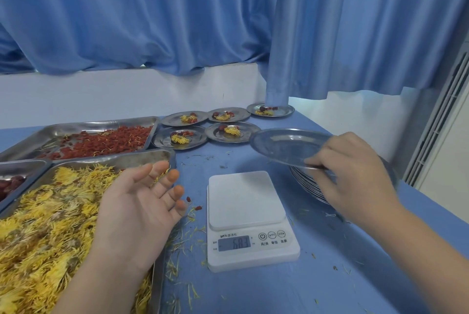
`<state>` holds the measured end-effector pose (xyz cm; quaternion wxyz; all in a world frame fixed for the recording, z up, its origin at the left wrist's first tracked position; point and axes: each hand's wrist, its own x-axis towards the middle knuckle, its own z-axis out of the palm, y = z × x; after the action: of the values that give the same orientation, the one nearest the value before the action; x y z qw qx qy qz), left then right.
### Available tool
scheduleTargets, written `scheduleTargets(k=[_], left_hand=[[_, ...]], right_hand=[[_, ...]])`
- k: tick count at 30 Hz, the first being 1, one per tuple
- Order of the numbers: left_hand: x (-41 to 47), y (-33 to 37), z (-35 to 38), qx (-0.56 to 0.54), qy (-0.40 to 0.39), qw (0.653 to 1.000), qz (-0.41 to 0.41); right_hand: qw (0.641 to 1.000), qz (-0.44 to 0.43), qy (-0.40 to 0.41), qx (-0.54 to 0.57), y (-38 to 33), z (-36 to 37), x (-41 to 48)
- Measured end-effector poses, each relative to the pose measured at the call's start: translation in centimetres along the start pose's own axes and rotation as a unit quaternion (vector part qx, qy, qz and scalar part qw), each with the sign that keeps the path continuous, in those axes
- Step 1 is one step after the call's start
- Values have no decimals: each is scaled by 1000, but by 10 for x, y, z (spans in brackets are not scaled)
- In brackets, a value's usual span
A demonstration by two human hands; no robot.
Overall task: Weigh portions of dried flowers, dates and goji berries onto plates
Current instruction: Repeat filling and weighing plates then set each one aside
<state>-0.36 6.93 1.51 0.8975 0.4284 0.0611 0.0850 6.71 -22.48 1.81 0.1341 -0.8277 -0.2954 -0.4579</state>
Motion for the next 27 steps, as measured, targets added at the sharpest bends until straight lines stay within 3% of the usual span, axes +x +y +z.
scheduleTargets(k=[4,10,27], left_hand=[[-1,1,1,3,7,1000,11],[0,1,1,-4,19,1000,21],[1,1,0,-11,16,1000,15]], right_hand=[[997,-73,30,8,-27,8,-5],[990,-136,-4,33,-50,21,-12],[987,-138,-73,-26,-60,27,-15]])
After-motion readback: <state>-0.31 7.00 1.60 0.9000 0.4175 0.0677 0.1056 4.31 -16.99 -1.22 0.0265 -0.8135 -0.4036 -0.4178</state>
